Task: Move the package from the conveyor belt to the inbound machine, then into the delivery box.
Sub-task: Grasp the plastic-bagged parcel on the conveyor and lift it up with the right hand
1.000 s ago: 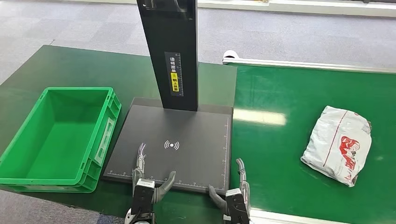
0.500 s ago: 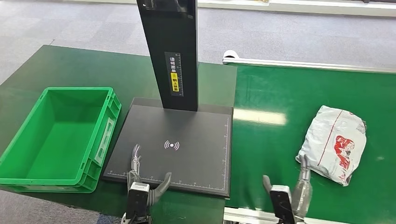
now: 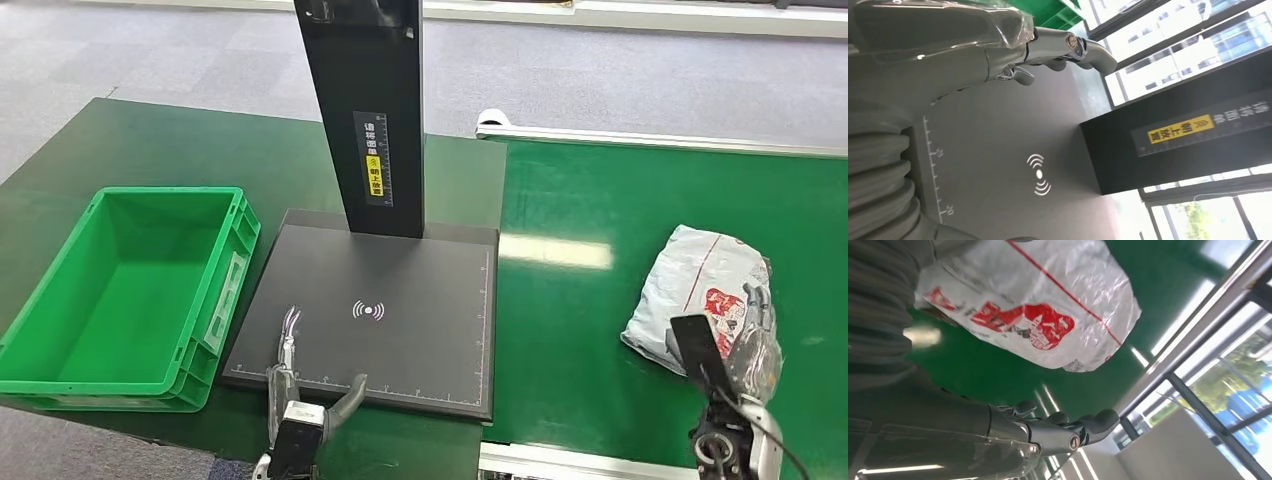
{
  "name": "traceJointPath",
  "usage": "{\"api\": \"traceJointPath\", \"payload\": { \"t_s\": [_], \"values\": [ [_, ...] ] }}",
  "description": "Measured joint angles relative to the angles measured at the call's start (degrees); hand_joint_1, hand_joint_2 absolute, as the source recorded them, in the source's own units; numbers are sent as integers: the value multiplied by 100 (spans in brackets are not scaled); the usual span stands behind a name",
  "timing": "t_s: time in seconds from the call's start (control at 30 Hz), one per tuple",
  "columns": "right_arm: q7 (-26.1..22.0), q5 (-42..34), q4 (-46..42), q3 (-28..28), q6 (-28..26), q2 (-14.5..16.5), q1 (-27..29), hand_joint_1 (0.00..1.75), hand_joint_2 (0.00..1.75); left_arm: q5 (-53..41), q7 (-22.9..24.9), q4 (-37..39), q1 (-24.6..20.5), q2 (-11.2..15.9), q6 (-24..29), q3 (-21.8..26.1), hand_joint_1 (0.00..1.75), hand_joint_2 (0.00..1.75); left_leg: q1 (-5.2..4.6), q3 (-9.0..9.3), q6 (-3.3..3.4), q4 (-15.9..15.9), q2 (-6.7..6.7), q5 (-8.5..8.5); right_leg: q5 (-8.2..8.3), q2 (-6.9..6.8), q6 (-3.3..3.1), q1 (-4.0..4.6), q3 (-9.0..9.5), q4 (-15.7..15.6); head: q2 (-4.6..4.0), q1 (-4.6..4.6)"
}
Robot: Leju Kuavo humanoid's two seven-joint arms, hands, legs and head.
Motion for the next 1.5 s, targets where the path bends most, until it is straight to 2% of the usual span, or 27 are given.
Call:
{"api": "traceJointPath", "payload": {
  "t_s": [0.13,0.3,0.47,0.63,0.77,0.9,1.2,1.4,1.5],
  "values": [
    [145,57,1126,-141,262,-322,-820,0,175,-20,0,-100,-31,63,1,-10,0,175,-1,-4,1,1,-9,4,3,-9,2,-1,0,0,0,0],
    [647,249,2431,-173,812,-490,-1605,0,175,-53,0,-131,-75,117,0,-68,0,175,1,-10,1,1,-4,4,7,-3,-4,2,-12,1,0,-2],
    [1303,593,3264,-99,1521,-503,-1941,0,175,-97,0,-122,-101,139,0,-105,0,175,1,-17,1,1,-10,4,7,-5,-4,2,-16,1,0,-1],
    [1554,821,3646,35,1978,-504,-2071,0,175,-161,27,-111,-166,139,0,-128,0,175,1,-15,1,1,-9,4,7,-4,-3,2,-15,1,0,-2],
    [1638,970,3790,137,2210,-507,-2143,173,175,-243,61,-109,-190,137,0,-145,0,175,1,-10,1,1,-7,4,7,-3,-4,2,-12,0,-1,-1],
    [1655,1072,3866,233,2254,-513,-2223,175,175,-337,68,-105,-196,135,0,-139,0,175,1,-5,1,1,-6,4,7,-3,-4,2,-5,0,0,-1],
    [1430,880,3834,250,1744,-409,-2300,175,175,-547,166,-252,-102,139,0,-75,0,175,2,-3,1,1,-5,4,7,-3,-4,4,-2,1,1,-2],
    [1344,760,3737,237,1647,-342,-2280,175,175,-598,168,-295,-103,142,-24,-74,0,175,2,-3,0,1,-6,4,7,-3,-4,4,-3,1,0,-2],
    [950,481,3464,223,1419,-208,-2138,175,175,-613,166,-345,-133,145,-147,-99,0,175,1,-8,0,1,-8,5,7,-4,-4,4,-5,1,-1,-1]
  ]
}}
